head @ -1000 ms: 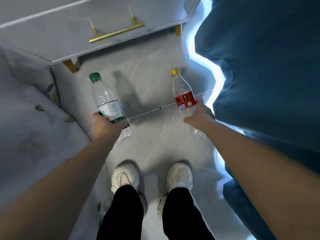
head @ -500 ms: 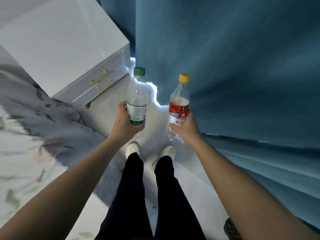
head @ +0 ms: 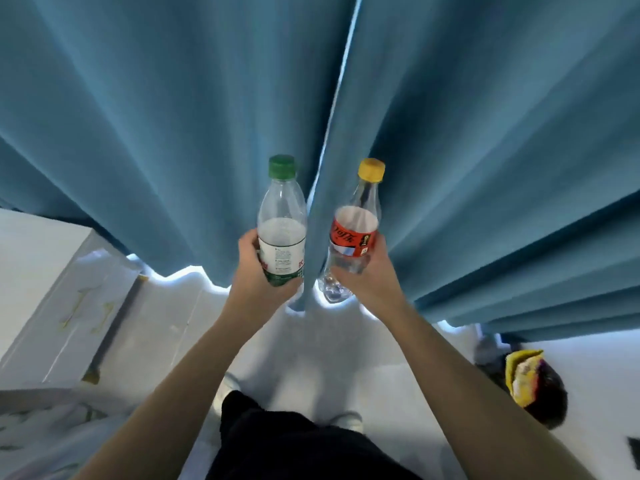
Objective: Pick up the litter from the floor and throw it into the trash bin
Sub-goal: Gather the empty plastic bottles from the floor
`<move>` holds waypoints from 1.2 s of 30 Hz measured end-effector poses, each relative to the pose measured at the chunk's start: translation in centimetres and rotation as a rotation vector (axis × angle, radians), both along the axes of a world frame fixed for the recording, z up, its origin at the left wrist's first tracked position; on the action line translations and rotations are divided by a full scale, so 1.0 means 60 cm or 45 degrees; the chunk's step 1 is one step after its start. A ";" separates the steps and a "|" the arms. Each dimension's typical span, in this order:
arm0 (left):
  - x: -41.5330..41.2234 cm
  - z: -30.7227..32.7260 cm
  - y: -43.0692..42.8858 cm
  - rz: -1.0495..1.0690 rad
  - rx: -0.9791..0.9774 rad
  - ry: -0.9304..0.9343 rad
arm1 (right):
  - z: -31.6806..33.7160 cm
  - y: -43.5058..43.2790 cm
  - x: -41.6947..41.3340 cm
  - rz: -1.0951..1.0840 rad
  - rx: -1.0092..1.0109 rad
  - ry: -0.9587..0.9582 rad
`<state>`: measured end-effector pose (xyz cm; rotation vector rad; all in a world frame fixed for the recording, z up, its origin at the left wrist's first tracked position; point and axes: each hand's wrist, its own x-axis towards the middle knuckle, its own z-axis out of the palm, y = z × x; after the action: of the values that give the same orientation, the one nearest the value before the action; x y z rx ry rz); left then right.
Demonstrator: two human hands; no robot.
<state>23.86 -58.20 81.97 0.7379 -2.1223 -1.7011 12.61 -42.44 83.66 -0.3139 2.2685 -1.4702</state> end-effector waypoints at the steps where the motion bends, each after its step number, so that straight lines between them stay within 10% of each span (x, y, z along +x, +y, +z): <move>1: -0.021 0.011 0.037 -0.013 0.021 0.029 | 0.010 0.042 -0.009 -0.043 -0.002 0.021; 36: -0.546 0.039 0.872 -1.399 -0.053 0.123 | 0.011 0.892 -0.185 -1.413 0.088 0.174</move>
<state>-8.92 -5.91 84.32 -0.6821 -2.6586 -2.0266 1.53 11.10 84.31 1.0660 2.7206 -1.8227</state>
